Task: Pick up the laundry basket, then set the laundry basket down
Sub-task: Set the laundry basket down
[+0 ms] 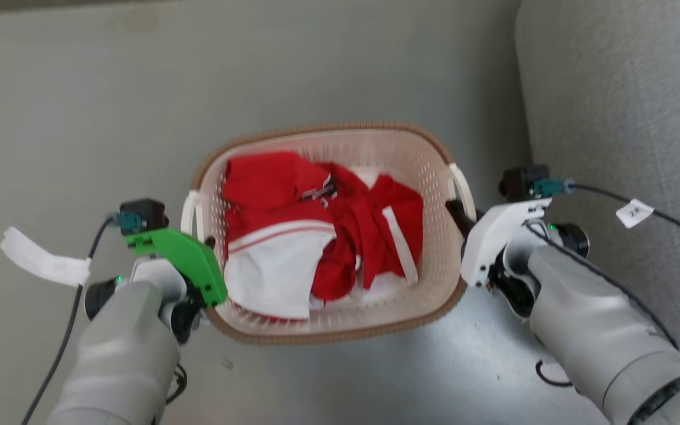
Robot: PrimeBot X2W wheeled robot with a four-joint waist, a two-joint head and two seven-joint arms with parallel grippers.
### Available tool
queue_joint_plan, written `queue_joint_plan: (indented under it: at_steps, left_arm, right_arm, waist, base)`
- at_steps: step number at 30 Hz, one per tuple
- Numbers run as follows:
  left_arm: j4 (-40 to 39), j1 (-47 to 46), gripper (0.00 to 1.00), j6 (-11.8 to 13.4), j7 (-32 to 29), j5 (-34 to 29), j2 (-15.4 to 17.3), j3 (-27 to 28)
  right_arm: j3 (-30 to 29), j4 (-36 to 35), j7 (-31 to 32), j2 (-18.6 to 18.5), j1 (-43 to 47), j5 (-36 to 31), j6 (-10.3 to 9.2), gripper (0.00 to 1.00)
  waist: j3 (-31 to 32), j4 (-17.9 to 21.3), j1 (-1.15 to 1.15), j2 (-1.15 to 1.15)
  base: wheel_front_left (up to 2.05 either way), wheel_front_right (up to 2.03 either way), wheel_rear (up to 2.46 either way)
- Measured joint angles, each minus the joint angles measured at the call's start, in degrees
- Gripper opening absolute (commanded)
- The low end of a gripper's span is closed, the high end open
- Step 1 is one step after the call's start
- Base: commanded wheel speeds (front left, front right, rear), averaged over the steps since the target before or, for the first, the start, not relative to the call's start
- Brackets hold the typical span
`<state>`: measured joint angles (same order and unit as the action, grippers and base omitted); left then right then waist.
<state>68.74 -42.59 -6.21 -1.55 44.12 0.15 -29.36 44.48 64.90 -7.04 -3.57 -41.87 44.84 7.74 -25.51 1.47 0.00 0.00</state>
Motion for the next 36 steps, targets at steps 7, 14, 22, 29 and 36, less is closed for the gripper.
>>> queue_joint_plan:
  at_steps: [7,14,22,29,36]
  left_arm:
    - [-0.7,-3.7,0.00,0.4,1.5,0.0,0.0,0.3]
    - [-1.0,-7.0,0.00,0.4,3.0,-0.9,0.0,0.3]
    - [-1.1,-9.2,0.00,0.4,6.1,-2.3,0.3,0.1]
    - [-1.0,-10.6,0.00,0.4,8.3,-2.7,0.4,-0.2]
    - [-1.0,-12.4,0.00,0.4,10.8,-3.4,0.8,-0.5]
  right_arm:
    - [-1.3,0.2,-1.3,-0.3,-3.6,0.1,0.00,0.00]
    - [-1.2,0.3,-2.5,-1.0,-7.3,-0.2,0.00,0.00]
    - [-1.2,0.3,-4.4,-1.0,-9.9,-0.7,0.00,0.00]
    - [-1.2,0.4,-5.5,-1.2,-11.8,-1.7,0.00,0.00]
    - [-1.2,0.5,-6.3,-1.2,-13.5,-2.1,-0.01,0.00]
  waist:
    - [-5.8,-0.2,0.00,0.00]
    - [-11.4,-0.5,0.00,0.00]
    - [-17.2,-0.8,0.00,0.00]
    - [-21.4,-0.9,0.01,0.00]
    - [-24.5,-0.7,0.01,0.00]
  base:
    - [0.00,0.00,0.00]
    - [0.00,0.00,0.00]
    - [0.00,0.00,0.00]
    - [0.00,0.00,0.00]
    - [0.00,0.00,0.00]
